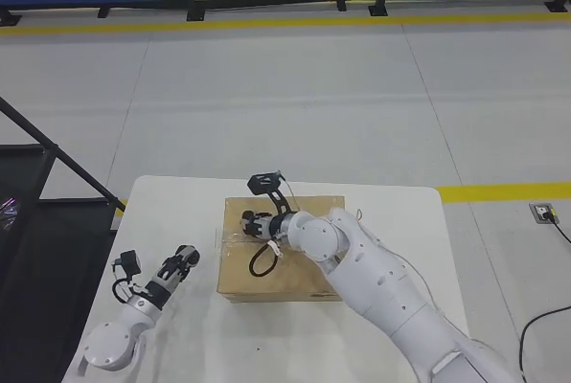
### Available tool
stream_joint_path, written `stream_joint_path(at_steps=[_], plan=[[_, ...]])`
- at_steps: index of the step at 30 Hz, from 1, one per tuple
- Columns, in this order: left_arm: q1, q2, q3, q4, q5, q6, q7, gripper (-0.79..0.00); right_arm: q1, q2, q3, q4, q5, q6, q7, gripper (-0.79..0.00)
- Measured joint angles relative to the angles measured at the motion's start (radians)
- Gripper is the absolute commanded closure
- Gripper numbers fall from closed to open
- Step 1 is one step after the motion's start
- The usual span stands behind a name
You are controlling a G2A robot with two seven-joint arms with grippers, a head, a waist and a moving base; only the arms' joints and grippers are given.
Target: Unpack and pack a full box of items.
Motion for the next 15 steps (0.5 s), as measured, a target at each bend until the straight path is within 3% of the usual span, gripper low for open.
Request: stream_joint_path(at_steps=[7,15], plan=[[0.005,0.001,0.0,-0.005,0.002,0.0,0.001,0.0,-0.104,0.056,0.098,-0.175,-0.083,0.038,0.054,0.0],[0.011,0.002,-0.002,-0.012,0.003,-0.006,-0.001,0.0,-0.23,0.109,0.206,-0.373,-0.211,0.147,0.115,0.0]])
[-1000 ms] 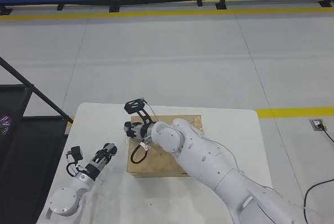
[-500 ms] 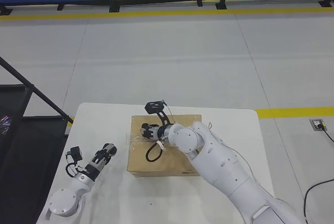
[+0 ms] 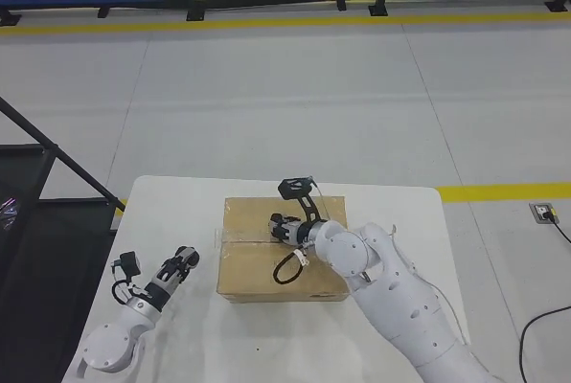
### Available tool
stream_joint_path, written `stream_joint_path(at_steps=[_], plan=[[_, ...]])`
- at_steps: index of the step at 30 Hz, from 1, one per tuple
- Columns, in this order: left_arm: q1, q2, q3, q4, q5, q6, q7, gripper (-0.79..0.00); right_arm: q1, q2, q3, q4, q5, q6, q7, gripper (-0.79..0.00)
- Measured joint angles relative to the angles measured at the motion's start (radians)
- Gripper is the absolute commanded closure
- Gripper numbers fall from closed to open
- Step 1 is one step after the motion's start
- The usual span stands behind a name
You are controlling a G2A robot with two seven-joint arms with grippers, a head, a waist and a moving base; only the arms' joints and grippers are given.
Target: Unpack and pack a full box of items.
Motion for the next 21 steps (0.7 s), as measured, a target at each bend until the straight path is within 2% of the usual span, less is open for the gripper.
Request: stream_joint_path(at_steps=[5,9,10,11,12,13,16,19,20,21], plan=[[0.004,0.002,-0.013,-0.006,-0.007,-0.005,-0.003,0.0,-0.085,0.026,0.076,-0.12,-0.025,-0.005,-0.003,0.0],[0.012,0.005,-0.035,-0.019,-0.029,-0.014,-0.011,0.0,-0.199,0.051,0.169,-0.269,-0.025,-0.081,-0.078,0.0],[0.014,0.006,-0.04,-0.023,-0.035,-0.016,-0.014,-0.022,-0.226,0.057,0.189,-0.304,-0.029,-0.103,-0.098,0.0],[0.016,0.007,-0.045,-0.028,-0.038,-0.018,-0.018,-0.108,-0.254,0.062,0.208,-0.337,-0.035,-0.125,-0.118,-0.108],[0.02,0.008,-0.052,-0.038,-0.035,-0.024,-0.024,-0.379,-0.29,0.068,0.232,-0.378,-0.042,-0.15,-0.147,-0.388],[0.023,0.01,-0.055,-0.046,-0.03,-0.031,-0.028,-0.785,-0.316,0.072,0.249,-0.406,-0.045,-0.165,-0.171,-0.785],[0.037,0.012,-0.066,-0.08,-0.025,-0.05,-0.038,-0.785,-0.389,0.081,0.293,-0.48,-0.048,-0.219,-0.244,-0.785],[0.043,0.013,-0.072,-0.105,-0.042,-0.047,-0.036,-0.785,-0.41,0.085,0.307,-0.498,-0.049,-0.249,-0.265,-0.785],[0.044,0.013,-0.073,-0.109,-0.048,-0.044,-0.034,-0.387,-0.409,0.084,0.306,-0.497,-0.049,-0.247,-0.264,-0.359],[0.044,0.012,-0.073,-0.111,-0.05,-0.042,-0.033,-0.463,-0.408,0.084,0.306,-0.496,-0.049,-0.245,-0.262,-0.412]])
